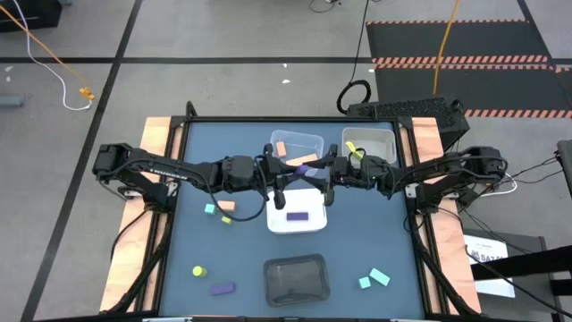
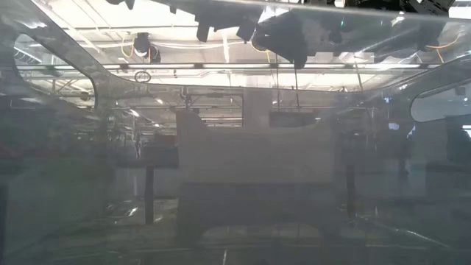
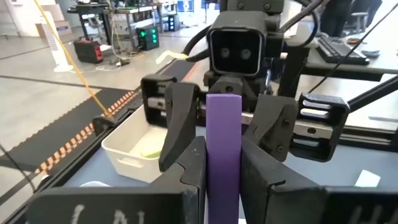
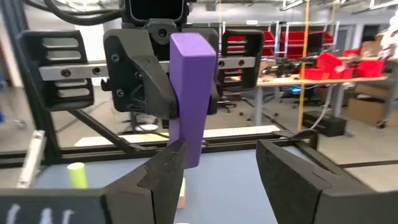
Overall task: Sort & place blocks by color
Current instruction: Put the top purple rectangle block into the white bin
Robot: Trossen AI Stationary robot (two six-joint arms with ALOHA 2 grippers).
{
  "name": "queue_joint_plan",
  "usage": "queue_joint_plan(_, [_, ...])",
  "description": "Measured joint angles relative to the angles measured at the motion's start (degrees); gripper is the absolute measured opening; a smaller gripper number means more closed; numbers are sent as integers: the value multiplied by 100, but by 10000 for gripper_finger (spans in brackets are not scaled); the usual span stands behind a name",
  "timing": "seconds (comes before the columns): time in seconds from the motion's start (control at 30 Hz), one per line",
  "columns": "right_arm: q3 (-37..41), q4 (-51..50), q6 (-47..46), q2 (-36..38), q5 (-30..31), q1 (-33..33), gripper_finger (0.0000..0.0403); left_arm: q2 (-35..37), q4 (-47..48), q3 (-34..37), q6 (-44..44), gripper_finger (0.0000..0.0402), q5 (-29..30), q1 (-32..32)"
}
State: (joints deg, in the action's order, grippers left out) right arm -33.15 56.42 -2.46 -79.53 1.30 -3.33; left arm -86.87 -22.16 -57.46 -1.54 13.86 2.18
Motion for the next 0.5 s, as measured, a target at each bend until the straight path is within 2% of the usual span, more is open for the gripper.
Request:
queue_joint_plan(0.07, [-2,26,-159,-4,-155,37,191,-2,-48,-2,8,57,-17,21])
queue_joint_plan(0.5, [-31,219,-287,-9,-166,310,196,-24,-216,-4,104,57,-4,107])
